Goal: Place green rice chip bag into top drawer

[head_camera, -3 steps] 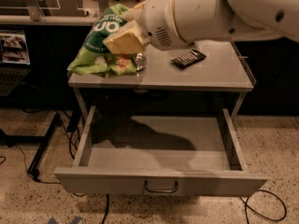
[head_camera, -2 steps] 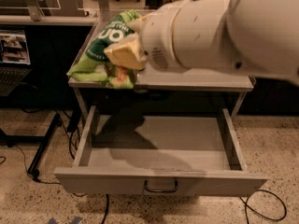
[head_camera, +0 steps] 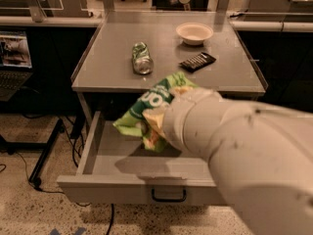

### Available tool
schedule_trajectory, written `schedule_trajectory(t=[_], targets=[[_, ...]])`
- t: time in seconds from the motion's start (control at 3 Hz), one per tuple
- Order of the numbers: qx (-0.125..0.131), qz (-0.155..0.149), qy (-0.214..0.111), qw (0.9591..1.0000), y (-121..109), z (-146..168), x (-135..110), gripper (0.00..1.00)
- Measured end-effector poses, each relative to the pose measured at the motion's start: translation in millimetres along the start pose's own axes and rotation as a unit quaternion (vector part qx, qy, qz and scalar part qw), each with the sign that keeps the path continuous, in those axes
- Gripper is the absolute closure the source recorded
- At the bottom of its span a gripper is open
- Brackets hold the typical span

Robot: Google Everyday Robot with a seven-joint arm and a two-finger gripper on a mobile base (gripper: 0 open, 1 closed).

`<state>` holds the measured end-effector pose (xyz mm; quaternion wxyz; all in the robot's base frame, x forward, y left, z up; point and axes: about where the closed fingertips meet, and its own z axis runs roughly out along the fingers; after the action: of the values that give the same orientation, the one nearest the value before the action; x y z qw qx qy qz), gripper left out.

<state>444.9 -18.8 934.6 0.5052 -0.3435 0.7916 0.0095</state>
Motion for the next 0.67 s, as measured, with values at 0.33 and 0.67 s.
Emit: schedule_trajectory(t=[0.33, 0.67], targets=[[0.022, 0.046, 0.059, 0.9969, 8.6, 4.0, 71.4, 1.00], [0.039, 0.101, 0.097, 0.9894, 14.1, 4.7, 119.3, 1.00]])
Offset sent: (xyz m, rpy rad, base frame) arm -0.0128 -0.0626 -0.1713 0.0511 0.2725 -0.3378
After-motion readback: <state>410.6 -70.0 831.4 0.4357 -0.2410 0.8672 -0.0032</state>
